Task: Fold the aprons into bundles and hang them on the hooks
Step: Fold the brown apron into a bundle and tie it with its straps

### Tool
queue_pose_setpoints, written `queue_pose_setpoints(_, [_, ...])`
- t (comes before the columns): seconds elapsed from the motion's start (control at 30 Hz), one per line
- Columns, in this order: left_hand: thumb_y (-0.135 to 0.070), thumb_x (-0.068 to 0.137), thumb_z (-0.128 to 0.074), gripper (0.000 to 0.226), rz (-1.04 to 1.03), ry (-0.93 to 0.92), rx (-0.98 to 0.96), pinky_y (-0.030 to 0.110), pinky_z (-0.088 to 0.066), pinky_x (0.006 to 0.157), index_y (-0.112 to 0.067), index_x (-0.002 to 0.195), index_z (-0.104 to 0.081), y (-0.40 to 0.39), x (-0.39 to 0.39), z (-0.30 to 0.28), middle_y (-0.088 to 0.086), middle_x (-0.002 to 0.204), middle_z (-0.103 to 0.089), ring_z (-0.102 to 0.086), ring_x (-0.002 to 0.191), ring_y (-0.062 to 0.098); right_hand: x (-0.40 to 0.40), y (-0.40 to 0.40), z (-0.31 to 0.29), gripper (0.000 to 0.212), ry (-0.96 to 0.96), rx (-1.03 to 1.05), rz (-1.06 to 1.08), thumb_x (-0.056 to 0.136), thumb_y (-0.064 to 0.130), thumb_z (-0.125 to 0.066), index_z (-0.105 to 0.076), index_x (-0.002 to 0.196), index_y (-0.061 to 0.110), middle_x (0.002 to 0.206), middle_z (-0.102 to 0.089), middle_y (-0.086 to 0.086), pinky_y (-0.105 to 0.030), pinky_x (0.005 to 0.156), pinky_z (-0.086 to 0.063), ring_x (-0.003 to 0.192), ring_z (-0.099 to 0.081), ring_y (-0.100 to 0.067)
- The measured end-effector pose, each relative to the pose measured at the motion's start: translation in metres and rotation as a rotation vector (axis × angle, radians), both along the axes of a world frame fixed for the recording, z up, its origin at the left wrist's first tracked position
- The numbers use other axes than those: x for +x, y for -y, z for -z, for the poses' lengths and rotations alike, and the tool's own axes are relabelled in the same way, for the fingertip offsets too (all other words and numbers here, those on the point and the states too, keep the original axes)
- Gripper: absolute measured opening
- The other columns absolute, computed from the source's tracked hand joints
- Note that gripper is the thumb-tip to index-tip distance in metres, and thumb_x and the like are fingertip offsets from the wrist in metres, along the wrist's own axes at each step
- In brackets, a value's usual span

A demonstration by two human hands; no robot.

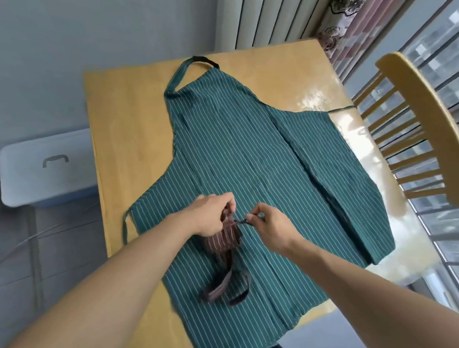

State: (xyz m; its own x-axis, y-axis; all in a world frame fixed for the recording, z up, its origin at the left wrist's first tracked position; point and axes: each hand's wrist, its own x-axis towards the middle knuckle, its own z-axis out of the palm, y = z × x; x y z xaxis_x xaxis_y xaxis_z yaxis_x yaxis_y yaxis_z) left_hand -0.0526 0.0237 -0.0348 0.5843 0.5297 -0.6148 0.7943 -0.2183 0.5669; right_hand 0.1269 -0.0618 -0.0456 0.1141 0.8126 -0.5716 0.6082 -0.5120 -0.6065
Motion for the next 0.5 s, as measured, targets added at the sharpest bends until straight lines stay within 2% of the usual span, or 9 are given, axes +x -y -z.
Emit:
queue_pose_setpoints(0.03, [0.014, 0.085, -0.052, 0.050, -0.102, 0.048, 0.188, 0.043, -0.039, 0.102, -0.025, 0.116, -0.057, 0.010, 0.005, 0.008, -0.010, 0.127, -0.050, -0.042, 0.120, 0.015, 0.004, 0.000, 0.003, 0.022, 0.011, -0.001, 0.013, 0.105, 0.031, -0.053, -0.057, 0.090, 0.016, 0.056, -0.050, 0.006, -0.023, 0.040, -0.029, 0.038, -0.034, -0.003])
queue_pose_setpoints(0.07, [0.015, 0.083, -0.056, 0.046, -0.212, 0.108, 0.411, 0.045, -0.036, 0.109, -0.021, 0.111, -0.063, 0.020, 0.008, 0.017, -0.008, 0.128, -0.053, -0.041, 0.126, 0.017, 0.008, -0.001, 0.005, 0.022, 0.008, -0.004, 0.025, 0.105, 0.031, -0.053, -0.058, 0.090, 0.016, 0.056, -0.050, 0.006, -0.023, 0.040, -0.029, 0.039, -0.034, -0.004])
queue_pose_setpoints(0.1, [0.013, 0.082, -0.063, 0.038, -0.303, 0.152, 0.578, 0.045, -0.041, 0.106, -0.017, 0.103, -0.068, 0.030, 0.009, 0.028, -0.004, 0.122, -0.058, -0.047, 0.121, 0.020, 0.011, -0.003, 0.010, 0.022, -0.010, -0.010, 0.035, 0.105, 0.031, -0.053, -0.058, 0.090, 0.016, 0.056, -0.050, 0.005, -0.023, 0.040, -0.029, 0.040, -0.034, -0.006])
queue_pose_setpoints(0.17, [0.007, 0.083, -0.070, 0.021, -0.399, 0.239, 0.701, 0.045, -0.052, 0.088, -0.012, 0.092, -0.072, 0.051, 0.002, 0.045, 0.000, 0.099, -0.061, -0.055, 0.098, 0.023, 0.013, -0.002, 0.009, 0.023, -0.030, 0.014, 0.033, 0.104, 0.032, -0.054, -0.059, 0.091, 0.014, 0.057, -0.051, 0.003, -0.023, 0.040, -0.029, 0.040, -0.033, -0.006])
queue_pose_setpoints(0.23, [0.004, 0.091, -0.064, 0.017, -0.441, 0.296, 0.591, 0.042, -0.054, 0.090, -0.010, 0.098, -0.071, 0.062, -0.003, 0.054, -0.002, 0.097, -0.061, -0.056, 0.096, 0.019, 0.015, -0.003, 0.010, 0.023, -0.055, 0.051, 0.012, 0.104, 0.033, -0.056, -0.059, 0.090, 0.015, 0.058, -0.052, 0.003, -0.025, 0.042, -0.030, 0.041, -0.032, -0.005])
queue_pose_setpoints(0.3, [-0.009, 0.097, -0.057, 0.022, -0.490, 0.295, 0.428, 0.032, -0.046, 0.101, -0.015, 0.117, -0.064, 0.067, -0.007, 0.055, -0.008, 0.109, -0.057, -0.053, 0.107, 0.012, 0.015, -0.002, 0.010, 0.022, -0.028, 0.102, -0.053, 0.103, 0.035, -0.057, -0.060, 0.088, 0.018, 0.058, -0.054, 0.004, -0.028, 0.044, -0.033, 0.043, -0.035, -0.005])
queue_pose_setpoints(0.37, [-0.024, 0.096, -0.062, 0.034, -0.490, 0.278, 0.359, 0.026, -0.039, 0.101, -0.023, 0.129, -0.055, 0.067, -0.007, 0.053, -0.012, 0.115, -0.053, -0.047, 0.110, 0.006, 0.015, -0.002, 0.006, 0.020, 0.044, 0.152, -0.146, 0.102, 0.037, -0.058, -0.061, 0.088, 0.023, 0.058, -0.057, 0.005, -0.027, 0.046, -0.036, 0.045, -0.041, -0.006])
queue_pose_setpoints(0.43, [-0.031, 0.091, -0.071, 0.039, -0.476, 0.264, 0.358, 0.026, -0.039, 0.098, -0.025, 0.128, -0.060, 0.063, -0.005, 0.051, -0.015, 0.114, -0.055, -0.045, 0.107, 0.004, 0.015, -0.006, -0.002, 0.018, 0.044, 0.179, -0.203, 0.100, 0.037, -0.061, -0.063, 0.089, 0.023, 0.062, -0.061, 0.005, -0.025, 0.046, -0.039, 0.047, -0.046, -0.005])
queue_pose_setpoints(0.5, [-0.027, 0.087, -0.077, 0.036, -0.442, 0.265, 0.387, 0.029, -0.045, 0.095, -0.024, 0.122, -0.069, 0.061, 0.001, 0.050, -0.012, 0.109, -0.061, -0.047, 0.100, 0.006, 0.018, -0.013, -0.011, 0.017, 0.003, 0.201, -0.247, 0.099, 0.035, -0.065, -0.066, 0.088, 0.023, 0.067, -0.066, 0.004, -0.026, 0.049, -0.045, 0.051, -0.051, -0.005])
